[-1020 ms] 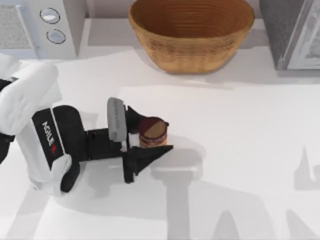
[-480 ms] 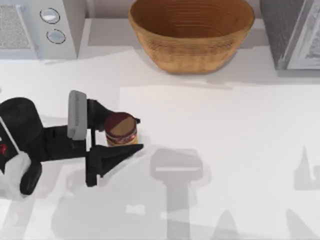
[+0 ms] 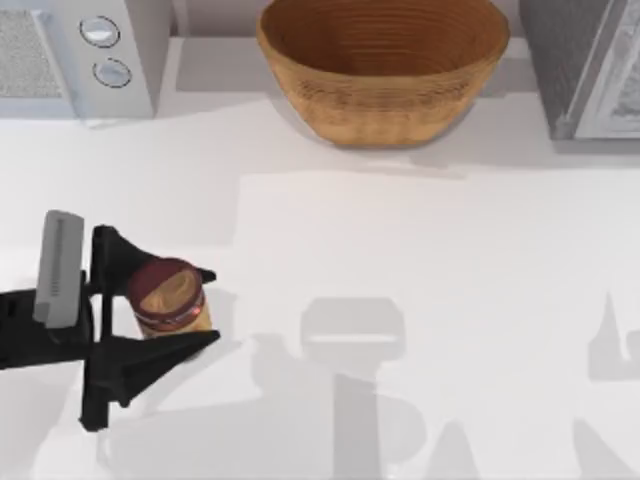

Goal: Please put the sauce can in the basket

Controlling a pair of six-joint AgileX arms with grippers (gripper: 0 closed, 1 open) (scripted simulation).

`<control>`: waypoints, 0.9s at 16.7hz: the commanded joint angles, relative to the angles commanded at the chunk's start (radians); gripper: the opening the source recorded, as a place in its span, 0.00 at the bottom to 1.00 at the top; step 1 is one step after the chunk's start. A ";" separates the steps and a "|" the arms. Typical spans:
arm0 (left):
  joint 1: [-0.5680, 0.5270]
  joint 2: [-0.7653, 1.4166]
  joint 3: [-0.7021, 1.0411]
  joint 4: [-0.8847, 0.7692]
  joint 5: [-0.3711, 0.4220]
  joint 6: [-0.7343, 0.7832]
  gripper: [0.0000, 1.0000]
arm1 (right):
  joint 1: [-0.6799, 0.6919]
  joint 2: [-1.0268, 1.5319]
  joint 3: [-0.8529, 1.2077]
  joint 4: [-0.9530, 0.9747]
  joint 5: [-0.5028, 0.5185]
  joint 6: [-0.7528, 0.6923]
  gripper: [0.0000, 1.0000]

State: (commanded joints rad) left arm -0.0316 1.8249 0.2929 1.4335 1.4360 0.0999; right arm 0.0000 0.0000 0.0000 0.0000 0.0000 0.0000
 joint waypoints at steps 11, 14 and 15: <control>-0.100 0.104 0.221 -0.141 -0.131 -0.022 0.00 | 0.000 0.000 0.000 0.000 0.000 0.000 1.00; -0.157 0.167 0.441 -0.269 -0.292 -0.034 0.00 | 0.000 0.000 0.000 0.000 0.000 0.000 1.00; -0.175 0.187 0.520 -0.318 -0.357 -0.039 0.00 | 0.000 0.000 0.000 0.000 0.000 0.000 1.00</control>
State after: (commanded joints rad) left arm -0.2064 2.0119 0.8133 1.1152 1.0791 0.0609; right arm 0.0000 0.0000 0.0000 0.0000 0.0000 0.0000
